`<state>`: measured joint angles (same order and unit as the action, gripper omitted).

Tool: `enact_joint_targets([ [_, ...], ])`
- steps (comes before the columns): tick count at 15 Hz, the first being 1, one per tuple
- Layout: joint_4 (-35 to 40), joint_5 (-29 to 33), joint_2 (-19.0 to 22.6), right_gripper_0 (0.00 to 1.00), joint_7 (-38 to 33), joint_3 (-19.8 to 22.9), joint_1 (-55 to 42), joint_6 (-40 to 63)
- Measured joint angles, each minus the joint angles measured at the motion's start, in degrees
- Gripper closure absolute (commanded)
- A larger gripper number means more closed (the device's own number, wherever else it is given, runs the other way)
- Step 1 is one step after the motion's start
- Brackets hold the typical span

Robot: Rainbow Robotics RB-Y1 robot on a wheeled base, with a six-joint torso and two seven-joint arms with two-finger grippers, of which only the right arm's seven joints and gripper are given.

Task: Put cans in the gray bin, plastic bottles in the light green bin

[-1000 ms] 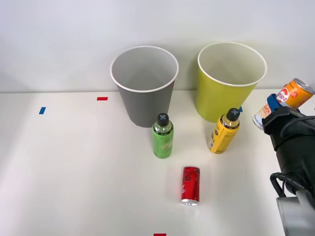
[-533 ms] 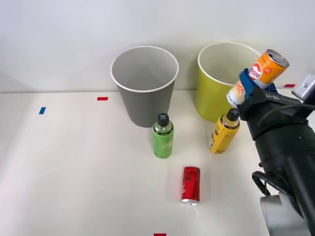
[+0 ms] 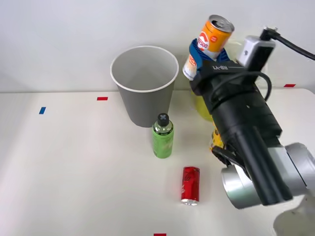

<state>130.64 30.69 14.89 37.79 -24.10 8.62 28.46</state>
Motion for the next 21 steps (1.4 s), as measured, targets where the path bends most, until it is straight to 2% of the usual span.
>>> enact_joint_targets([
  [7,-14.00,-0.13,0.17,1.00,-0.80,-2.94,13.39,-2.31],
  [9,-17.08,-2.25,0.15,1.00,-1.07,-3.11,16.05,-4.08],
  [16,-23.85,-4.31,0.95,1.00,-1.02,-5.60,21.26,-4.73],
  [20,-27.25,-4.31,-0.58,1.00,-1.15,-6.21,24.07,-4.85],
  [21,-27.29,-4.31,-0.71,0.94,-1.26,-6.21,24.17,-4.89],
])
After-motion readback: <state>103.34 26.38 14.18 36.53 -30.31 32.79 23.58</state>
